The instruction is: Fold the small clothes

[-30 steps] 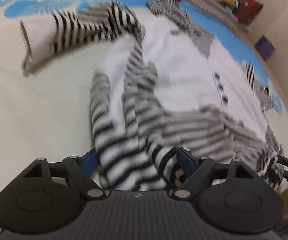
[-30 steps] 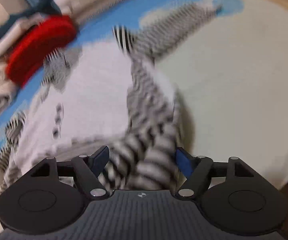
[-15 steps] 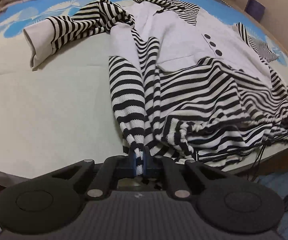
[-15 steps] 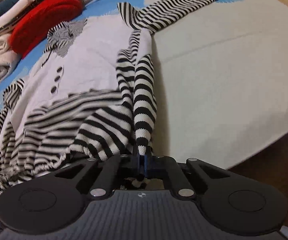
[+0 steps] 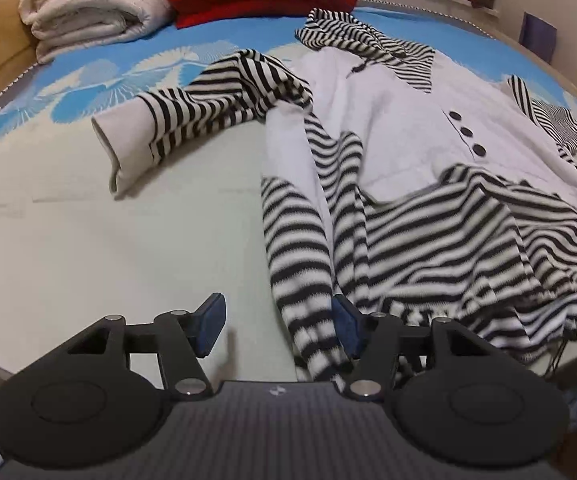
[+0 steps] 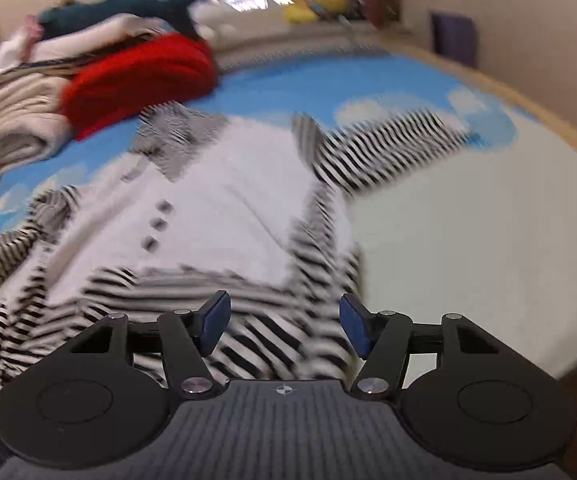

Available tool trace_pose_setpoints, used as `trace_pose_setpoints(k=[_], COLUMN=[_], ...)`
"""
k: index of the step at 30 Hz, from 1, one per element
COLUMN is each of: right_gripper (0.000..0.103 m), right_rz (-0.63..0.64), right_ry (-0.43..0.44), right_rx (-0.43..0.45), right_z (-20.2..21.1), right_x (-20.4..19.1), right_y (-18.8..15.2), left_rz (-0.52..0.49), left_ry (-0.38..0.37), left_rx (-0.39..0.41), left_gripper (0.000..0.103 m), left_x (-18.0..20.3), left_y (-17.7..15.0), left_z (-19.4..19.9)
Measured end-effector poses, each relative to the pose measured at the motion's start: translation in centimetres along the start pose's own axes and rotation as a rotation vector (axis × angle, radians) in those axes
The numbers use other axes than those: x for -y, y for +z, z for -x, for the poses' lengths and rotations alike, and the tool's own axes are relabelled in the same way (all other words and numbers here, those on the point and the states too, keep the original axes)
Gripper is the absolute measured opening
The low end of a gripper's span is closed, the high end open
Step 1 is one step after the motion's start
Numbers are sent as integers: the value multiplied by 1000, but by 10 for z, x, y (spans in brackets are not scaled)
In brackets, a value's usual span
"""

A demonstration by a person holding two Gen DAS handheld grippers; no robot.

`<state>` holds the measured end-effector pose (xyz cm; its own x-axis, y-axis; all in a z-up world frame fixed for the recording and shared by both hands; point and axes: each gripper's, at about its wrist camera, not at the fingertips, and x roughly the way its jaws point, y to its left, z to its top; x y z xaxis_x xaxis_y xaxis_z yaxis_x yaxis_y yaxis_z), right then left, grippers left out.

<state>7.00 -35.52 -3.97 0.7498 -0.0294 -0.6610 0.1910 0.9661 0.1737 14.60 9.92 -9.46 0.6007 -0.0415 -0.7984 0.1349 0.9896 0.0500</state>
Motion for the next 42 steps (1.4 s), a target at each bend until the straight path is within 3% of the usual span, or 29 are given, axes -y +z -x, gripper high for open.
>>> trace_pose_setpoints(k=[4,10,16,25,30,32,37,38,39,40,41,42], right_gripper=[64,64,64,64,64,64,64,64,64,64,64,64], right_rz=[18,7,62,106,103,92,103,109,119,128,137,146], right_ry=[74,108,83,105,79,71,72,72,71,70,67,65], right_rx=[24,42,-19,-5,3,4,-8,-11,-16,-18,-20,-21], right_z=[-15,-63,-101,-117,-122,-124,-131,-132,-134,-135,-137,-138], right_x=[-32,-68,-82,-103,-104,-103,-110,-113,-116,-119,-122,-124], right_y=[22,48,41,47,52,52,51,51,50,49,49,49], left_rz=[-10,-44,-60,-4,223,330,554,576,577,549,511,490], left_ry=[6,50,88,91,186,195,52,28,12,-7,-2,45], left_rx=[3,7,-2,-39,-33,-66,-166,-160,-142,-137,-145,-117], left_gripper=[64,67,69,75,97,98,98,91,46,16,10,9], left_x=[0,-2,-5,-17,-75,-106,-161,-168,-172,-172,-175,-179], left_y=[11,32,49,73,115,129,144,147,151,157,166,174], left_z=[-5,-18,-38,-62,-72,-82,-118,-123,-125,-128,-131,-127])
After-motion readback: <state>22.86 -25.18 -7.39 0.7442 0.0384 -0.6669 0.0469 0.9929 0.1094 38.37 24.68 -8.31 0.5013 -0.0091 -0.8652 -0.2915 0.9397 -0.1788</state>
